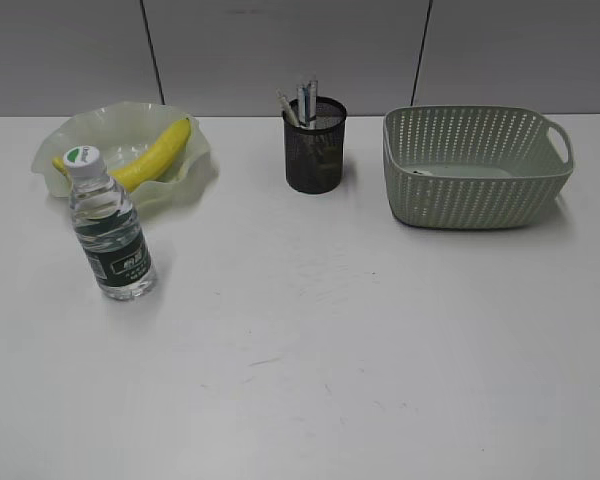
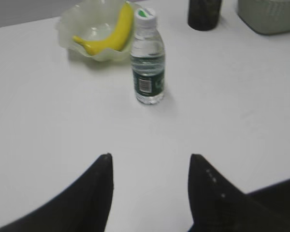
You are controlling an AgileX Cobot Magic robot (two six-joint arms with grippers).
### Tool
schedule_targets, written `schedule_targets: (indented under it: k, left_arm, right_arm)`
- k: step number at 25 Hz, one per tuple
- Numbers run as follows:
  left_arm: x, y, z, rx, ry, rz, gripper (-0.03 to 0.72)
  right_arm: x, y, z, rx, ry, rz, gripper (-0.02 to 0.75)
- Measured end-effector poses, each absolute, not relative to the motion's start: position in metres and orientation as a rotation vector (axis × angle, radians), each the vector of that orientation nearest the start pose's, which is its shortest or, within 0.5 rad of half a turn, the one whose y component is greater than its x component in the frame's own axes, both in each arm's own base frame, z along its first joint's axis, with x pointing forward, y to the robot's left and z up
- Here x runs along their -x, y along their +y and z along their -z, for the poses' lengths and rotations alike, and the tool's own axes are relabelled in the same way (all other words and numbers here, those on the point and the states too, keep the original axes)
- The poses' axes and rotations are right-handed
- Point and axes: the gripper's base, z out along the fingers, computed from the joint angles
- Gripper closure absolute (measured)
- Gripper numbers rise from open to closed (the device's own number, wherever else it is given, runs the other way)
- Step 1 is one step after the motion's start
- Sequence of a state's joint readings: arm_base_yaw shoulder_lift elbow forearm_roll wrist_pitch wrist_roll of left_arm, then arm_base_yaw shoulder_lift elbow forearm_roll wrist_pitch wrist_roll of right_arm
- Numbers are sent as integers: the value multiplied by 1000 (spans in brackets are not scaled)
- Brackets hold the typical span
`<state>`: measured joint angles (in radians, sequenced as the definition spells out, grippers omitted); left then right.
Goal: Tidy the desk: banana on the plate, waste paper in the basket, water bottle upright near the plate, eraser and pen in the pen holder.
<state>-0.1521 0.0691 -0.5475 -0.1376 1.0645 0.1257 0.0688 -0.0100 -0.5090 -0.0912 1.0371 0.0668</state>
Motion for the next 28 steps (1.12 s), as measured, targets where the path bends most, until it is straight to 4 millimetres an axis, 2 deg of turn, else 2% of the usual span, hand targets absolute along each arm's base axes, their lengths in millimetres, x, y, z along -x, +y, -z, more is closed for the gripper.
schedule_targets:
  k: [3,7,28]
  left_arm:
    - [11,-10,-290,-208,1988,130,323]
    - [12,-11,-290,-161,1983,102,326]
    - [12,-11,-290,-156,1983,100,326]
  right_arm:
    - [6,-7,-282,-23,1998,35,370]
    - [6,-7,-282,-25,1999,36,370]
    - [6,-7,-282,-25,1999,36,371]
